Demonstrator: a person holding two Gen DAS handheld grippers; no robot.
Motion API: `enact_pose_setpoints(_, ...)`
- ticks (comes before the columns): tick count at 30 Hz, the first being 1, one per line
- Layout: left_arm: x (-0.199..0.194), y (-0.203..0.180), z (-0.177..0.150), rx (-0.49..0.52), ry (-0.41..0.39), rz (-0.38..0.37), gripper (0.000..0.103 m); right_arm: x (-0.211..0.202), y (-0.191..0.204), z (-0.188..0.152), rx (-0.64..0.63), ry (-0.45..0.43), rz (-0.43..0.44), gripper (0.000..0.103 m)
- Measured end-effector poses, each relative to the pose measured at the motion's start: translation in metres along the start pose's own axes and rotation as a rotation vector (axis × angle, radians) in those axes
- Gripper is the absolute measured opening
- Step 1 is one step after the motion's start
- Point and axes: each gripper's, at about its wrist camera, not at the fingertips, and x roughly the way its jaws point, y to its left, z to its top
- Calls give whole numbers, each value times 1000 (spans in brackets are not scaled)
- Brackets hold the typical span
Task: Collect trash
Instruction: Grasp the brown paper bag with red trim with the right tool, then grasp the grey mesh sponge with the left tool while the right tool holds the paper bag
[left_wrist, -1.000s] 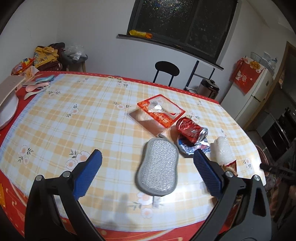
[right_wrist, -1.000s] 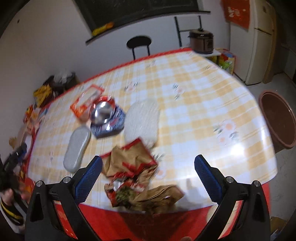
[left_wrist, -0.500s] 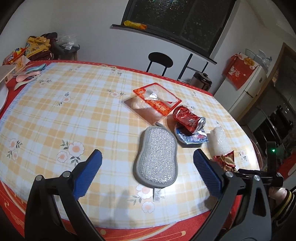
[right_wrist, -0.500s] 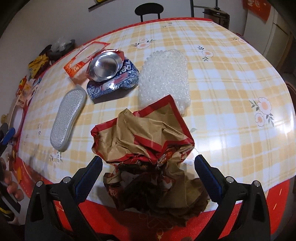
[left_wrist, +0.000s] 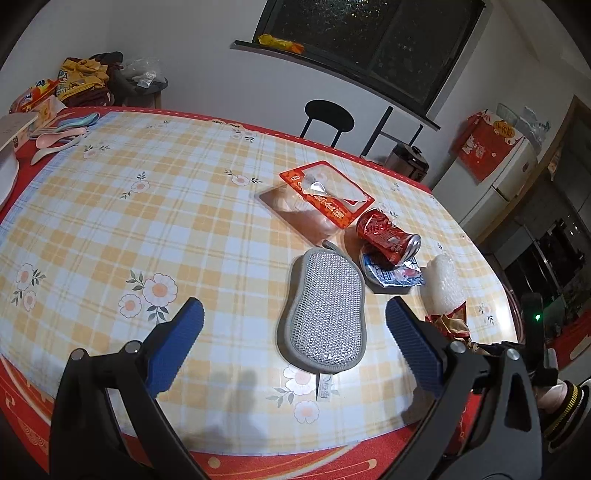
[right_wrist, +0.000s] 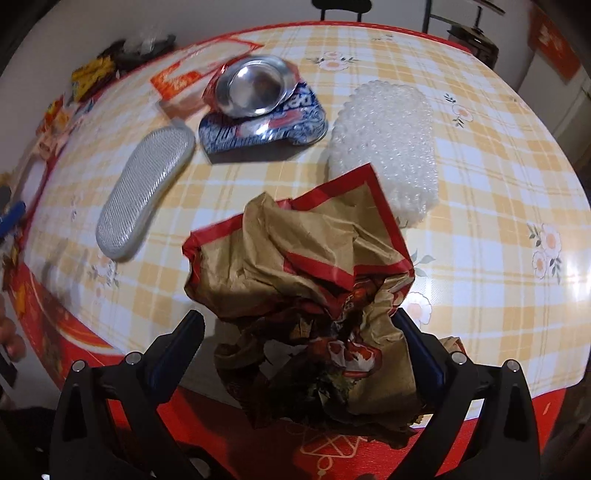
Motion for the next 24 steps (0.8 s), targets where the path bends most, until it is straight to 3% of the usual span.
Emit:
enact_pose_setpoints(3, 3, -2, 0, 3, 8, -9, 97, 3, 6, -3, -48, 24, -44, 98)
enact_pose_setpoints(6, 6, -4, -2, 14, 18, -10, 97, 8, 1, -3, -8, 38, -73, 98)
enact_pose_setpoints(14, 20, -11, -9, 49, 67, 25, 97, 5, -8, -2, 57, 18, -46, 98)
enact_pose_setpoints(18, 28, -12, -13, 64, 94, 36, 97, -1, -15, -2, 97, 1, -12, 91)
enact_pose_setpoints(24, 38, -18, -20, 96, 118, 56, 97, -1, -17, -1, 99, -6, -4, 90)
